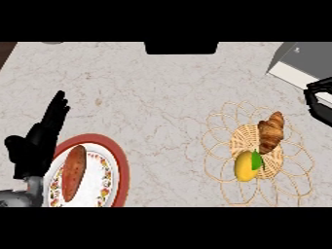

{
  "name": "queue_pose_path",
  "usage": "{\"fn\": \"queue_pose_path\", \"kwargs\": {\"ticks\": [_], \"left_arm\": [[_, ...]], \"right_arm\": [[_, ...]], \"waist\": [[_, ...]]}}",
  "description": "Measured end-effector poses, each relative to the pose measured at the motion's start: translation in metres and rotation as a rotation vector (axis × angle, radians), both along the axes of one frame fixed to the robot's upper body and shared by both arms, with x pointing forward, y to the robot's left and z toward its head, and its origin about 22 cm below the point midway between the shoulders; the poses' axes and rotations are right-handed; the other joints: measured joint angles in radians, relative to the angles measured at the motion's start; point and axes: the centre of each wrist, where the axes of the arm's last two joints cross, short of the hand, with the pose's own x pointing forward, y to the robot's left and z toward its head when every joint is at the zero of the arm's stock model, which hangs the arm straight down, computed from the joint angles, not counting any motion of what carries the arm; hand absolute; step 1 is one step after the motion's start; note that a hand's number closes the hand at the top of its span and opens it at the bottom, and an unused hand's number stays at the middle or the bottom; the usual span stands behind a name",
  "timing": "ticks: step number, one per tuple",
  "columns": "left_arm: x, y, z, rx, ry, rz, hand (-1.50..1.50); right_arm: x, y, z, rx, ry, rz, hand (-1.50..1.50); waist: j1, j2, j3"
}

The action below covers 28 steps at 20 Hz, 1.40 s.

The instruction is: Pick the croissant from the placemat and place it in the tiered shelf

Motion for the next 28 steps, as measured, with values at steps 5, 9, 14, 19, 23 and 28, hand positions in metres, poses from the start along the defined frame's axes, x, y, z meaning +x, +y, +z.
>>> {"fn": "queue_pose_path", "kwargs": {"ticks": [5,9,14,19,23,28], "left_arm": [[0.000,0.004,0.019,-0.026,-0.023,-0.084,0.00],[0.000,0.007,0.023,-0.038,-0.016,-0.102,0.00],[-0.004,0.011,0.026,-0.031,-0.022,-0.102,0.00],[-0.001,0.016,0.025,-0.036,-0.021,-0.103,0.00],[0.001,0.015,0.029,-0.040,-0.021,-0.113,0.00],[0.001,0.016,0.026,-0.042,-0.021,-0.114,0.00]], "right_arm": [[-0.022,-0.041,-0.028,0.077,0.116,0.057,-1.50],[-0.040,-0.062,-0.023,0.055,0.141,0.143,-1.50],[-0.051,-0.070,-0.001,-0.066,0.174,0.160,-1.50],[-0.050,-0.070,0.036,-0.259,0.241,0.172,-1.50],[-0.046,-0.050,0.053,-0.335,0.308,0.192,-1.50],[-0.038,-0.026,0.054,-0.388,0.385,0.205,-1.50]], "waist": [[0.009,-0.002,0.001],[0.006,-0.005,0.001],[0.006,-0.006,0.000],[0.004,-0.006,-0.001],[0.006,-0.007,-0.001],[0.010,-0.005,0.000]]}}
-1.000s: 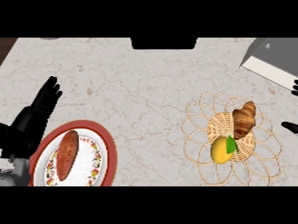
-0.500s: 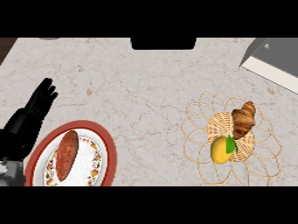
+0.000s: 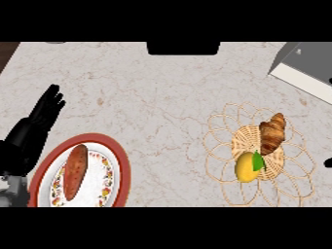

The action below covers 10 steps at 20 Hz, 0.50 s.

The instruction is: Pick the croissant from the placemat and place it in the tiered shelf

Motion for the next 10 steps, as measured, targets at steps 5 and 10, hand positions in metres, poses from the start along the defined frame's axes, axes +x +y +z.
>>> {"fn": "queue_pose_path", "kwargs": {"ticks": [5,10], "left_arm": [[0.001,-0.001,0.005,0.004,-0.007,-0.005,0.00],[-0.001,-0.004,-0.003,0.009,-0.006,-0.008,0.00]], "right_arm": [[0.008,0.020,0.001,-0.134,0.058,-0.001,-1.50],[0.019,0.042,-0.008,-0.216,0.091,0.002,-1.50]], "waist": [[0.003,0.000,0.000],[0.004,0.001,0.001]]}}
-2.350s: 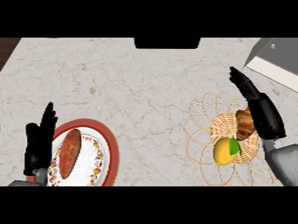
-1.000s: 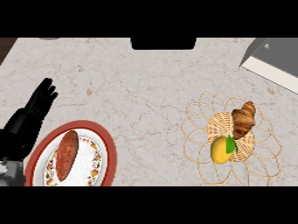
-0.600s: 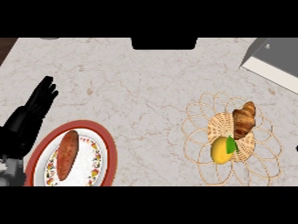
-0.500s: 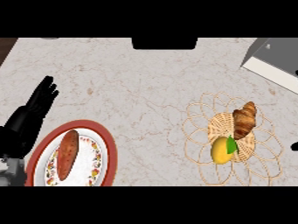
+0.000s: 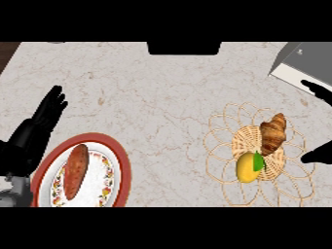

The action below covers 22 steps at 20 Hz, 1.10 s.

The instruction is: Pick the croissant from the placemat and place it in the tiered shelf

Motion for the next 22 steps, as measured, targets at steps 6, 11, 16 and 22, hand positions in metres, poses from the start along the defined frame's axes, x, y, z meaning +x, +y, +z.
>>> {"fn": "queue_pose_path", "kwargs": {"ticks": [6,11,16,22], "left_arm": [[0.000,0.003,-0.005,-0.006,-0.001,0.003,0.00],[-0.005,0.000,0.001,-0.005,0.004,0.003,0.00],[0.001,0.006,-0.003,-0.002,0.000,0.007,0.00],[0.007,-0.001,0.006,-0.002,0.001,0.007,0.00]], "right_arm": [[0.013,0.019,-0.017,-0.051,0.040,0.012,-1.50],[0.021,0.032,-0.026,-0.098,0.137,0.037,-1.50],[0.024,0.041,-0.030,-0.145,0.205,0.042,-1.50],[0.027,0.045,-0.031,-0.260,0.222,0.011,-1.50]], "waist": [[0.000,0.000,0.000],[0.001,0.000,0.000],[-0.002,0.000,0.000],[-0.002,-0.001,0.000]]}}
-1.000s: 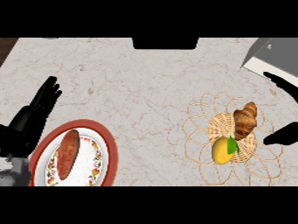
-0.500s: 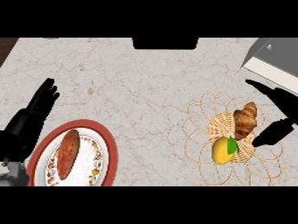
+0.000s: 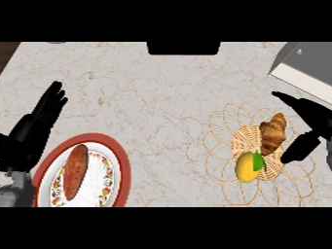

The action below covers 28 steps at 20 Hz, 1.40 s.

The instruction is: Pick the croissant from the placemat and place it in the tiered shelf

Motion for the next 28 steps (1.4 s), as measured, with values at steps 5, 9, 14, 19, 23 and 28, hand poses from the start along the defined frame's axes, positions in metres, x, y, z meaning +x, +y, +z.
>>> {"fn": "queue_pose_path", "kwargs": {"ticks": [5,9,14,19,23,28], "left_arm": [[-0.007,0.000,-0.004,-0.002,0.007,0.000,0.00],[-0.008,0.004,-0.002,-0.003,0.000,0.001,0.00],[-0.010,0.003,-0.007,-0.001,0.002,0.001,0.00],[-0.016,0.006,-0.005,-0.001,0.005,-0.003,0.00],[-0.010,0.004,-0.004,-0.008,-0.004,-0.006,0.00],[-0.007,0.003,-0.011,-0.001,0.000,-0.004,0.00]], "right_arm": [[0.002,-0.005,-0.013,-0.075,0.039,-0.028,-1.50],[0.004,-0.010,-0.017,-0.090,0.081,-0.035,-1.50],[0.006,-0.018,-0.028,-0.086,0.110,-0.033,-1.50],[0.008,-0.012,-0.039,-0.089,0.136,-0.028,-1.50],[0.008,-0.018,-0.053,-0.080,0.160,-0.020,-1.50],[0.010,-0.023,-0.071,-0.056,0.180,-0.016,-1.50]], "waist": [[0.001,0.000,0.000],[0.000,0.000,0.000],[0.000,0.000,0.000],[0.002,0.000,0.000],[0.001,0.001,0.000],[0.001,0.000,-0.001]]}}
